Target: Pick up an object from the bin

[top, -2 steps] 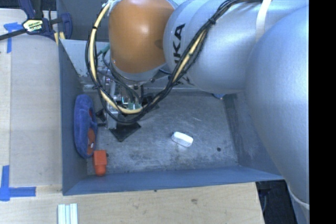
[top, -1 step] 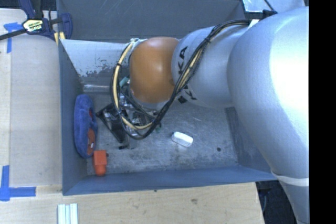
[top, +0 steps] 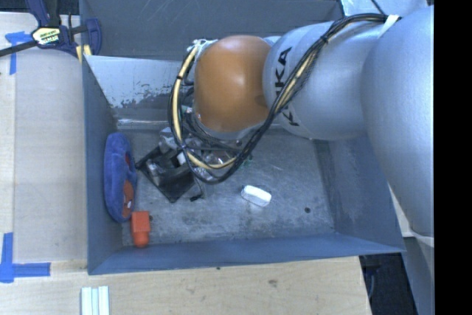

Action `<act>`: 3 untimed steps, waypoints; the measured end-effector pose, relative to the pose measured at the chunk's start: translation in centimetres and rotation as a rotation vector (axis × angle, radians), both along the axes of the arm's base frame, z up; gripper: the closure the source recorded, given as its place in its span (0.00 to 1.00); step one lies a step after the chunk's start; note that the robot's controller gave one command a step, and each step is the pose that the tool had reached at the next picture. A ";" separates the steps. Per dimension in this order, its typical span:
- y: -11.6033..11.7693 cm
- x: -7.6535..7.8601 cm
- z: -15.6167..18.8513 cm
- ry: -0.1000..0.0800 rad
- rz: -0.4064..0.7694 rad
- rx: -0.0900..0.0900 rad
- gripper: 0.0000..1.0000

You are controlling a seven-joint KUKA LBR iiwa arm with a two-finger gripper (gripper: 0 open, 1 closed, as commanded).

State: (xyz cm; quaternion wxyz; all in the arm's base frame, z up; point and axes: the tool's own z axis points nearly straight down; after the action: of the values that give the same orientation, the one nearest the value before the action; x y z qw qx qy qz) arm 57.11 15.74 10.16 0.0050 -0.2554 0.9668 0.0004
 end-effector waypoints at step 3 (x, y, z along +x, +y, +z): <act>2.6 1.1 -3.1 0.001 0.857 -0.008 0.00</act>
Offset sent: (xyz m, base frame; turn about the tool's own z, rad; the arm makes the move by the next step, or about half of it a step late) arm 0.0166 0.0172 -0.0016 -0.3322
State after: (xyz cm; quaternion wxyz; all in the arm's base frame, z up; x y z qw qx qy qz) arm 58.19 18.33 7.08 0.0029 -0.6339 0.7734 -0.0010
